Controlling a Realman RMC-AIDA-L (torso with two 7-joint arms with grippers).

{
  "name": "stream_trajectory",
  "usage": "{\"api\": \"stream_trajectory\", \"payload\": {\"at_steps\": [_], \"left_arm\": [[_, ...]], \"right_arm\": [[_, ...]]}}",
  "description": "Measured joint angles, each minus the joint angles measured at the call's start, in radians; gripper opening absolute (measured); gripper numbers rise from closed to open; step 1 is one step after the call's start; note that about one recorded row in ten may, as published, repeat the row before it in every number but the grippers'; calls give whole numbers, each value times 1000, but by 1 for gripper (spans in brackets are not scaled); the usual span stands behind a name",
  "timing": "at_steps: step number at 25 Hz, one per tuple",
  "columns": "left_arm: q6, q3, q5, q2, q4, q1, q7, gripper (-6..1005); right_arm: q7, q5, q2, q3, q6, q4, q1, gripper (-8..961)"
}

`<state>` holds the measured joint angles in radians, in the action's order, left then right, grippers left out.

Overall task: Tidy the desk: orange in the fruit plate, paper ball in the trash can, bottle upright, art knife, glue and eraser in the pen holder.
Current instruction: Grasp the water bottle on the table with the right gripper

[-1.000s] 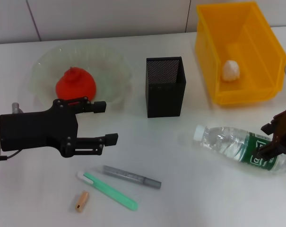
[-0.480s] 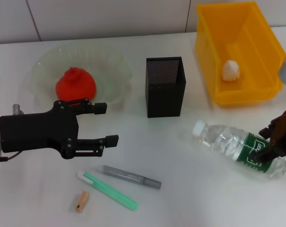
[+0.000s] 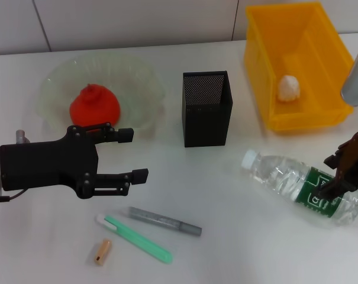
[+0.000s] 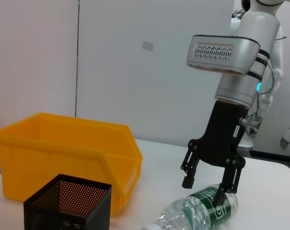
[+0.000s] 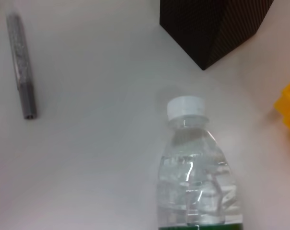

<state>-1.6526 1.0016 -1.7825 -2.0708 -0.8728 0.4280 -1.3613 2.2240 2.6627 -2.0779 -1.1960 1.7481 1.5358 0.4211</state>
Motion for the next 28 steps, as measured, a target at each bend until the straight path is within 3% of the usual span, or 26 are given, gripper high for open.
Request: {"api": "stream_trajectory", "payload": {"at_steps": [28], "left_arm": [[2, -2, 0, 1, 0, -3, 14, 750]], "right_arm": [[14, 14, -3, -48, -68, -158, 47, 724]]}}
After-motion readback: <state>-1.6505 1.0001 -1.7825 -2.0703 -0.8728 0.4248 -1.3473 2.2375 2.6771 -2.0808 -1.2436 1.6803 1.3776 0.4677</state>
